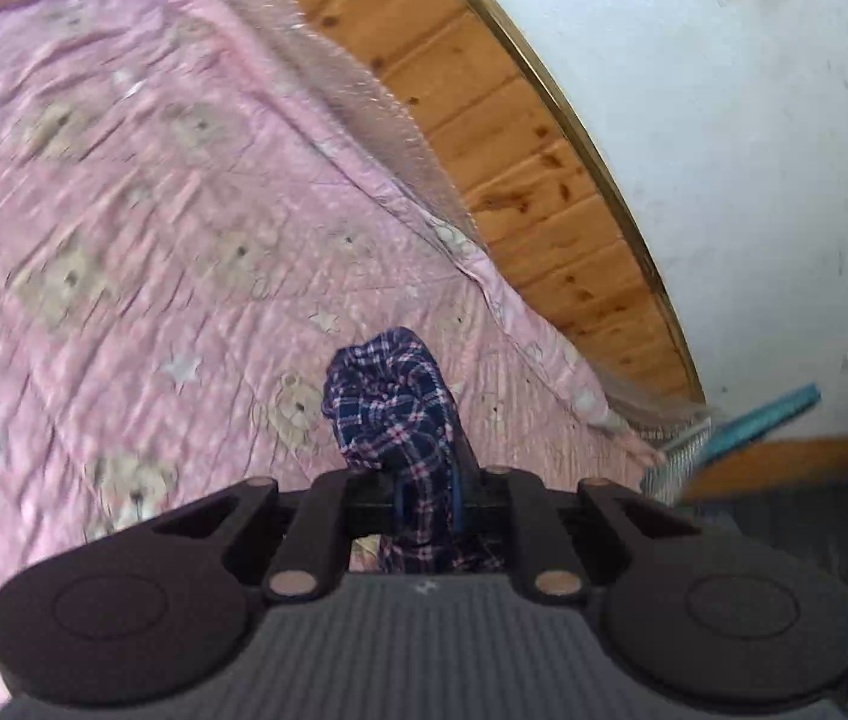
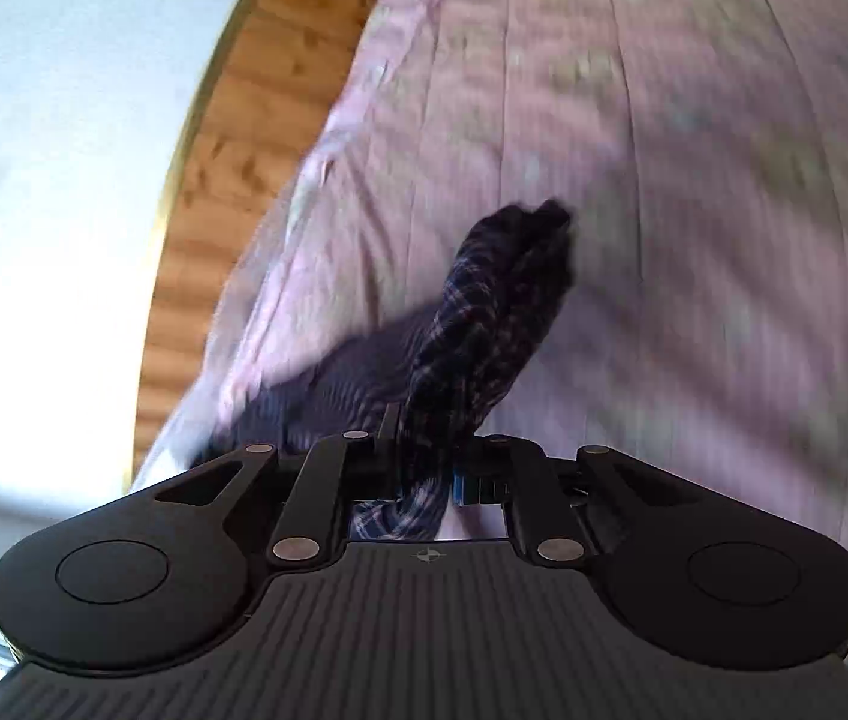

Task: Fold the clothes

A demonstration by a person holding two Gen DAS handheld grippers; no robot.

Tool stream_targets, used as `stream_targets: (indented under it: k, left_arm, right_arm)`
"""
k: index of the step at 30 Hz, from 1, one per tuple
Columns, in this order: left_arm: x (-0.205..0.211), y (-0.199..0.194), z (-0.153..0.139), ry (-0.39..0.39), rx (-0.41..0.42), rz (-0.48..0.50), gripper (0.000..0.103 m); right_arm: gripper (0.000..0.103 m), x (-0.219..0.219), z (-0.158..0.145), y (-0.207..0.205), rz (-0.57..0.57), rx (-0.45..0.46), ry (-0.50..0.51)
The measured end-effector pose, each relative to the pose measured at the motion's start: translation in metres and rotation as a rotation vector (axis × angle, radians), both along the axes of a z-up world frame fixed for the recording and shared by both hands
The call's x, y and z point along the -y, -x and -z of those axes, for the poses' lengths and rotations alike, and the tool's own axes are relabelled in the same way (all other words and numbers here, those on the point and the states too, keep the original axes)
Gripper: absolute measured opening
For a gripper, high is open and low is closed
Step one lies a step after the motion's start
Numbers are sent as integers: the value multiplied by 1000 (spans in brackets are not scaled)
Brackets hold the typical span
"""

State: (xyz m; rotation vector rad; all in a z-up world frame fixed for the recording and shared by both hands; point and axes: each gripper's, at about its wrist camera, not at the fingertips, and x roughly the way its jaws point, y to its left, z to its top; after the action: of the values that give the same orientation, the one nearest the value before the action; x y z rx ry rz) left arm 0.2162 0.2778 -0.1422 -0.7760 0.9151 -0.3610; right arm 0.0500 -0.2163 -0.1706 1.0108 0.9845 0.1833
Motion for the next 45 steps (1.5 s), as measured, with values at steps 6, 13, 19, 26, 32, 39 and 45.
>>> stream_targets:
  k: [6,13,19,26,32,39,45]
  left_arm:
    - [-56,-25,77,-131,-218,53,24]
    - [-65,112,57,99,-48,-119,38]
    - [25,195,72,99,-110,-65,38]
    - [82,288,82,16,-199,-431,66]
    - [111,299,96,-37,-230,-659,76]
    - [135,289,107,-48,-206,-742,79]
    - [143,290,106,-46,-203,-753,68]
  right_arm:
    - [32,-137,89,79,-634,-369,-120]
    - [38,-79,8,48,-644,-40,10]
    - [38,-72,12,-54,-720,185,327]
    - [63,-62,36,-104,-1083,265,294]
    - [66,-62,70,-136,-1254,244,258]
    - [68,-117,58,-238,-1180,284,60]
    - [72,-197,85,-337,-1147,243,46]
